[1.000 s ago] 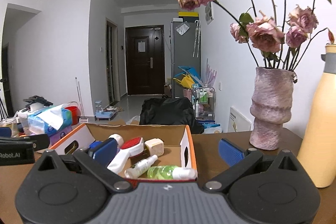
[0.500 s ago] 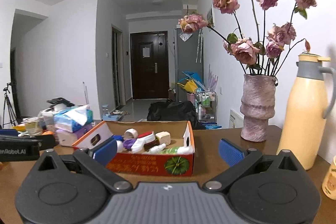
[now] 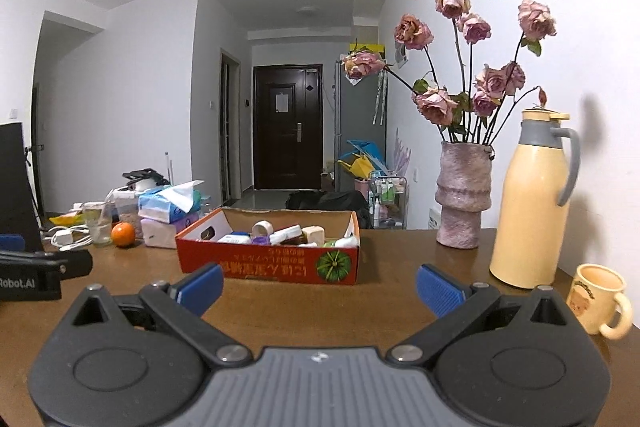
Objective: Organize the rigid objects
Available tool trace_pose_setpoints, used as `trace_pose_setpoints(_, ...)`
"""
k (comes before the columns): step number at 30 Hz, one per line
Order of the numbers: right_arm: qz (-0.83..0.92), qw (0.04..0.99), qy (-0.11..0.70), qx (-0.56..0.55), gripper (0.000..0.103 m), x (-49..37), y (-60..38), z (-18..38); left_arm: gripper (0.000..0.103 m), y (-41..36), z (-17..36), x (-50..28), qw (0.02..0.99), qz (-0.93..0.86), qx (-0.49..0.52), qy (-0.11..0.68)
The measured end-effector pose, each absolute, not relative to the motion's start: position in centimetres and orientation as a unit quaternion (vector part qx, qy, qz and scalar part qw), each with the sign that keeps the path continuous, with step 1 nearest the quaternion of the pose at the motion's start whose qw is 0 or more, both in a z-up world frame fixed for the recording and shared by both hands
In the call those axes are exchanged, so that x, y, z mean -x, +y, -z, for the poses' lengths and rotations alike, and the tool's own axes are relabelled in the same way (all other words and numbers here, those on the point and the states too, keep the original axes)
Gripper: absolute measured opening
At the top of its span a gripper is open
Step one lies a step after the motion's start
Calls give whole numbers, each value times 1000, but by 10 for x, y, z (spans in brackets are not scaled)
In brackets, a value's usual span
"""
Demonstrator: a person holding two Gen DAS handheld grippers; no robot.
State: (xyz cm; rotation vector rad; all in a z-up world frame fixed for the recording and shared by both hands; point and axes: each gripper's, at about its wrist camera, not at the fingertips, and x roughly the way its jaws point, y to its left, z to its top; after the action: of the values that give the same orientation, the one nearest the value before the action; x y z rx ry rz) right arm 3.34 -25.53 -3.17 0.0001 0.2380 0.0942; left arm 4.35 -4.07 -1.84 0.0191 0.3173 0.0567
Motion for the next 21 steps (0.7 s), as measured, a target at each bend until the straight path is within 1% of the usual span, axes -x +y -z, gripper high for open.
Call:
trace_pose_setpoints(9, -42, 994, 106, 4, 103, 14, -260, 34, 103, -41, 27, 0, 987, -23, -11, 160)
trace_pose_setpoints(21, -43, 994, 97, 0, 103, 31, -266, 33, 103, -46, 25, 15, 988, -23, -15, 152)
